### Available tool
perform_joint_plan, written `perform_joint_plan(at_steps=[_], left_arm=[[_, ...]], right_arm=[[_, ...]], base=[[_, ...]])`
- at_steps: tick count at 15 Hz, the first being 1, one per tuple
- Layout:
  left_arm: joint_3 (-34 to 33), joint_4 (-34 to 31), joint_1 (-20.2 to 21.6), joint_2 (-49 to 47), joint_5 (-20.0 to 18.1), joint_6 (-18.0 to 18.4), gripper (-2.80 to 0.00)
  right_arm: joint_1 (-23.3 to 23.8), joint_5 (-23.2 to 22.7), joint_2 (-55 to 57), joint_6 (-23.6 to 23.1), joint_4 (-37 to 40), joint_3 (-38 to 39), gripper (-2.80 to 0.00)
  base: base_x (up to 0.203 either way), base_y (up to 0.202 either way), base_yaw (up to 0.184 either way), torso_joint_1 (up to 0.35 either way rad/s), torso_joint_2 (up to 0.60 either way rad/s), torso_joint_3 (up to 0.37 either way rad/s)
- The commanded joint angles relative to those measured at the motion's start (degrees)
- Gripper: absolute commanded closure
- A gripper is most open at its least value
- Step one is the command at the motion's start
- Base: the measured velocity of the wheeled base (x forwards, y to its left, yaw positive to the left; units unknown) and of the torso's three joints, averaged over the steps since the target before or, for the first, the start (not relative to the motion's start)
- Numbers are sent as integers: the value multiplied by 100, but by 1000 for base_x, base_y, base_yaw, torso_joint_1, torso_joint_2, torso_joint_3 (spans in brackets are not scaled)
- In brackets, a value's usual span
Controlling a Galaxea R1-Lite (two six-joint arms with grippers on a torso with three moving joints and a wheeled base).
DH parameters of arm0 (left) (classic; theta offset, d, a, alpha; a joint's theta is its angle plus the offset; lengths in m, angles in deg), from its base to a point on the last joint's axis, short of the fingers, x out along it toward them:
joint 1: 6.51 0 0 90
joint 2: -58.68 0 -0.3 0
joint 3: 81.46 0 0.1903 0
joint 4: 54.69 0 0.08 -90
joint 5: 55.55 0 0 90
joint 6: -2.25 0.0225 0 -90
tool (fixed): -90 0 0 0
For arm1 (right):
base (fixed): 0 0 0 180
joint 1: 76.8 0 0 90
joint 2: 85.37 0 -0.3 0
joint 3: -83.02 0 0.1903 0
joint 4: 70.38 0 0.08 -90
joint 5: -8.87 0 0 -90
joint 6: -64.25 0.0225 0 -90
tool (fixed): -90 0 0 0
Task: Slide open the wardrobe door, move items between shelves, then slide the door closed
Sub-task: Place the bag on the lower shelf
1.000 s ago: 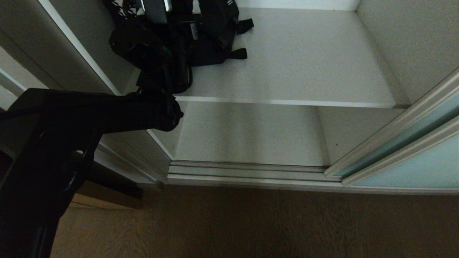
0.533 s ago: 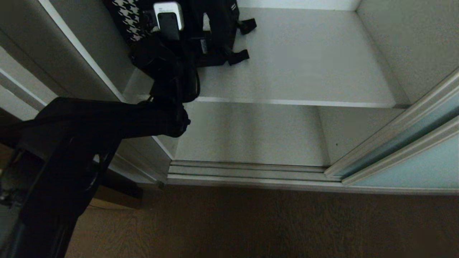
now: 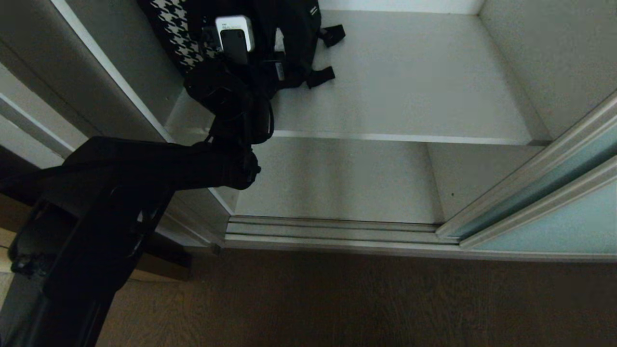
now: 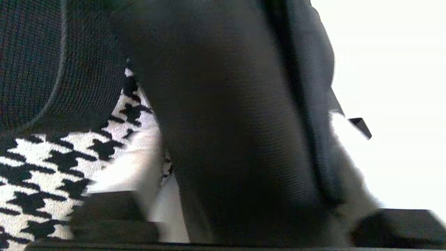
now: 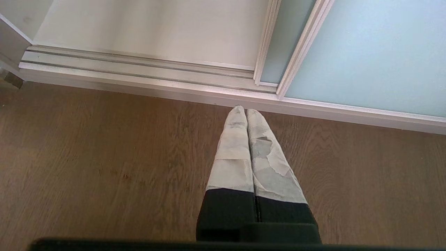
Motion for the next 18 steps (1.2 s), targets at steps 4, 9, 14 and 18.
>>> perform_joint_plan(at_steps=[4,9,14,18], left_arm=[[4,93,18,12,-7,16,0],[-1,160,35,125,-33,-72,0],[-36,220,-84,835,94,-100,0],[-847,-135,-616,1943,367,-107,0]], right_arm=[[-4,-2,-7,2,-4,1,0],[-4,-2,-9,2,-4,0,0],[-4,-2,-15,2,-4,0,0],[-4,-2,-15,2,-4,0,0]], base=[[0,0,0,0,0,0],[0,0,0,0,0,0],[0,0,0,0,0,0],[0,0,0,0,0,0]])
